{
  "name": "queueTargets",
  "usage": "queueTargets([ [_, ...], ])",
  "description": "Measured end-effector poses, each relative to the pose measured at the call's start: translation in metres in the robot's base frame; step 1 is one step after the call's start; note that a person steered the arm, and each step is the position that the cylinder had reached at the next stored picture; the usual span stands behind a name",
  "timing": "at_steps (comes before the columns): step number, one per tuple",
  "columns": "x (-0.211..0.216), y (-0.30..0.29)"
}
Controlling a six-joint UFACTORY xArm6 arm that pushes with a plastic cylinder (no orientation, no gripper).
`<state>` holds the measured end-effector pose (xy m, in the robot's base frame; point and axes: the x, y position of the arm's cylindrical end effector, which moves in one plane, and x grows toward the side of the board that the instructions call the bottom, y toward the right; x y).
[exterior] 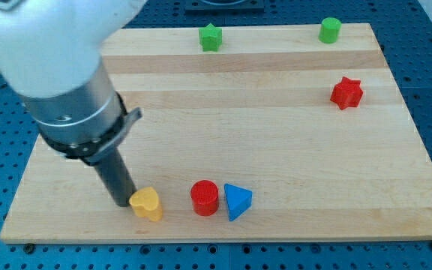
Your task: Move the yellow heart left to the red circle
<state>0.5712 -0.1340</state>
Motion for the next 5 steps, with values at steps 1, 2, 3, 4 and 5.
queueTargets([
  [1,0.01,-0.01],
  [2,0.028,-0.016],
  [3,0.029,0.002],
  [4,0.028,0.025],
  [5,0.028,0.039],
])
